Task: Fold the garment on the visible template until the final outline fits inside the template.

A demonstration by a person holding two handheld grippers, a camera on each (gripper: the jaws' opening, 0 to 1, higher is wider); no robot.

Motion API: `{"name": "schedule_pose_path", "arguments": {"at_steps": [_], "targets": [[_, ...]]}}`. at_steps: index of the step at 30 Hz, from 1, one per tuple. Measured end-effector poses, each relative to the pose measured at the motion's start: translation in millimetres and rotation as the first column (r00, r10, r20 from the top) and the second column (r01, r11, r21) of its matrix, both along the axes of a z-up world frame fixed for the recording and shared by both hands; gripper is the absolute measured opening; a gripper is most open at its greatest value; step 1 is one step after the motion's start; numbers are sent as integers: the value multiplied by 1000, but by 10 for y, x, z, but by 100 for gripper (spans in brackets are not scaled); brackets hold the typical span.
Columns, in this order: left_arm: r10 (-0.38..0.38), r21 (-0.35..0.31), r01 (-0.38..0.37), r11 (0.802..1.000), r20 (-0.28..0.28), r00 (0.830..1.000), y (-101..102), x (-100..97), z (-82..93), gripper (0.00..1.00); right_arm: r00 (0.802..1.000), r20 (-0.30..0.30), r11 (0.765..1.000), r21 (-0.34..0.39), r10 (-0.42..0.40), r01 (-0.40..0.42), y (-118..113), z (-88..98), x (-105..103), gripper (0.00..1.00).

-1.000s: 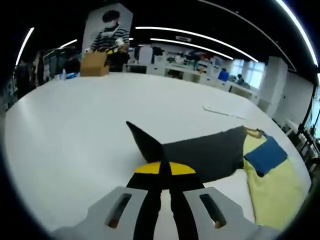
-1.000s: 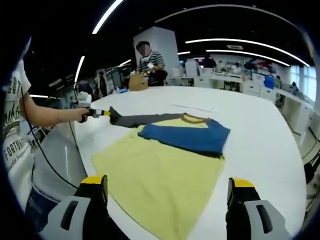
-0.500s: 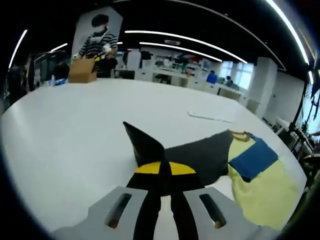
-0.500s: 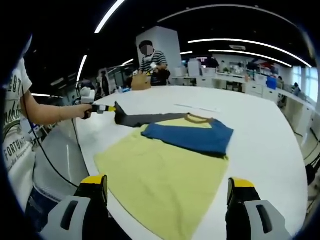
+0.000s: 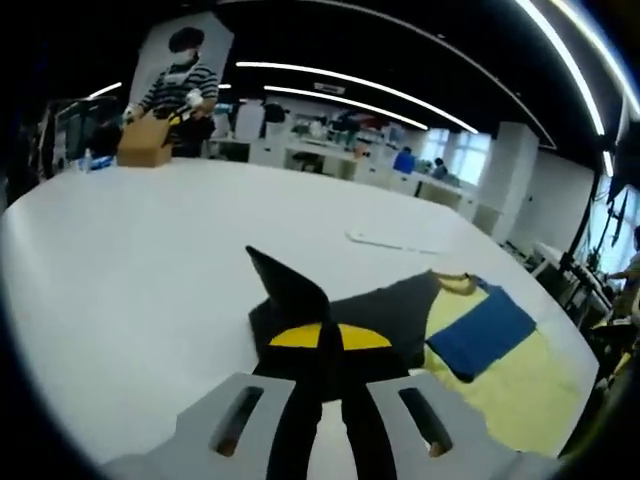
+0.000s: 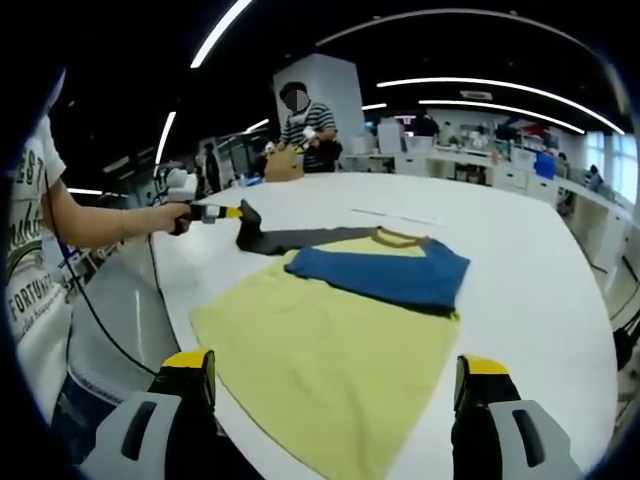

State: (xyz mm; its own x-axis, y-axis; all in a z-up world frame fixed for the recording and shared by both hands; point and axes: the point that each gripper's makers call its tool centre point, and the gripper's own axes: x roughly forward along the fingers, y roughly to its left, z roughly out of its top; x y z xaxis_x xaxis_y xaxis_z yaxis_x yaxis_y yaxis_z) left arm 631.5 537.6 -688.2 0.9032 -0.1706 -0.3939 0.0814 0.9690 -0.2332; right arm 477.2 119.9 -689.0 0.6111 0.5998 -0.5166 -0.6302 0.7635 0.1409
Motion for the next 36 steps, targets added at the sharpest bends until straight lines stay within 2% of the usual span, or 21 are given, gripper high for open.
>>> {"name": "schedule_pose_path", "arguments": {"at_steps": [19,25,36], "targets": [[-94,12,94,996,5,996,-413,153,12,1,1000,-2,1000,7,11,-11,20,-2,-6,99],[-120,7,120,993,13,993,-549,186,33,1,1000,14,999,47,4,-4,38,54,6,99],[-166,-7,166,986,14,986,-809,238,66,1,1000,1,999,37,7,-7,19,4,-10,99]]}}
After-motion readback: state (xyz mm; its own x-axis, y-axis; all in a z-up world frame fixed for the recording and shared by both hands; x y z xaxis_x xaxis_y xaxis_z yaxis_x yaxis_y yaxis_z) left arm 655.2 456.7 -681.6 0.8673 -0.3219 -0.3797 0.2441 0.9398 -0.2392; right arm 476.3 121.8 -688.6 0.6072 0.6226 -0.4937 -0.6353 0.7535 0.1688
